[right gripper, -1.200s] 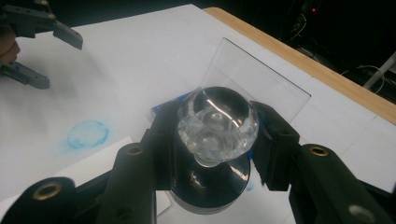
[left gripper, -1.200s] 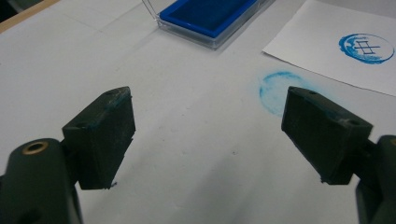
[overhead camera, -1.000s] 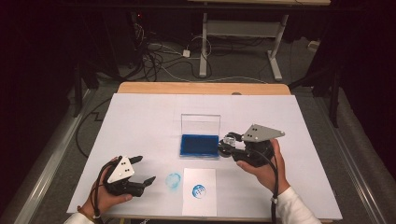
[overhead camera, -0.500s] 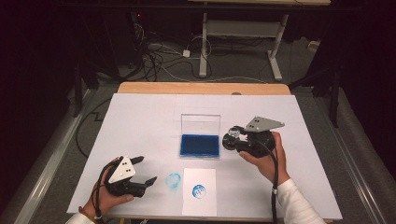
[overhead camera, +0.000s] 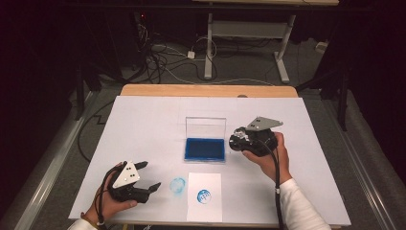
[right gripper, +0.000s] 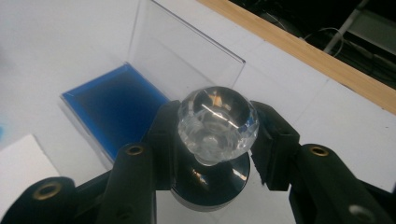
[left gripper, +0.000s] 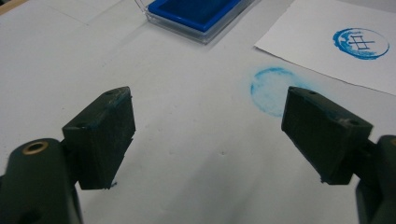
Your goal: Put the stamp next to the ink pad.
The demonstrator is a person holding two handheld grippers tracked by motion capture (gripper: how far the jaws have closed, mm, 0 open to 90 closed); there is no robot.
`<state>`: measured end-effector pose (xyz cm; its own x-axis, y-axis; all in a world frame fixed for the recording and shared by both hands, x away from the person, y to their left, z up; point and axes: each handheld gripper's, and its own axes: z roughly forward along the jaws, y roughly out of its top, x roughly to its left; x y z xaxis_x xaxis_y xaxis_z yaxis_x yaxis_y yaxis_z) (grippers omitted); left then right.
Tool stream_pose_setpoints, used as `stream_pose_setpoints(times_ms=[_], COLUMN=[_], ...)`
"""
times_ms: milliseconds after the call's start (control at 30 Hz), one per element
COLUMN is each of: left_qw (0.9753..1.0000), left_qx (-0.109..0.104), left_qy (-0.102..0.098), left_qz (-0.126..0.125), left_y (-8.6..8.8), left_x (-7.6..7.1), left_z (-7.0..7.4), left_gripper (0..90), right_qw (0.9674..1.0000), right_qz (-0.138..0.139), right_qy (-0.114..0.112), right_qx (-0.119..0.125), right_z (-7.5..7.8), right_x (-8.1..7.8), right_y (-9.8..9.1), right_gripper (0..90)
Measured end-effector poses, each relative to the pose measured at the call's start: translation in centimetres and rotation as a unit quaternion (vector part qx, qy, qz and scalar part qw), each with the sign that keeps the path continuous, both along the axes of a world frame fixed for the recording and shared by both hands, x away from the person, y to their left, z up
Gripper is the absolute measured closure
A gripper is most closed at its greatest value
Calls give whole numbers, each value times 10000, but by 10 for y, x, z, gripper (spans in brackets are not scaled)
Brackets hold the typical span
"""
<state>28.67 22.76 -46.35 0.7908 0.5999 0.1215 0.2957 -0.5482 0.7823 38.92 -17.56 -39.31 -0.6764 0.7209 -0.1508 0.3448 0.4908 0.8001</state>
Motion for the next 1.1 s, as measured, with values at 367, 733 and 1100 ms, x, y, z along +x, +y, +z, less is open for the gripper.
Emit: stream_pose_setpoints(times_ms=[367,733,1100], left_qw=[9999,9999,9998], left_qx=[86,129,160], left_qy=[70,90,106], left_qz=[-46,-68,-110], left_y=[-2,-3,-4], left_x=[1,1,1], left_z=[-3,-4,-4], left_gripper=[172,172,172], right_qw=[9997,9989,9984], right_qz=[-111,-238,-264], right_qy=[196,372,475], right_qx=[-138,-164,-154], right_z=[-18,-30,-35], right_x=[10,15,13], right_y=[3,-1,-2], right_gripper=[570,570,569])
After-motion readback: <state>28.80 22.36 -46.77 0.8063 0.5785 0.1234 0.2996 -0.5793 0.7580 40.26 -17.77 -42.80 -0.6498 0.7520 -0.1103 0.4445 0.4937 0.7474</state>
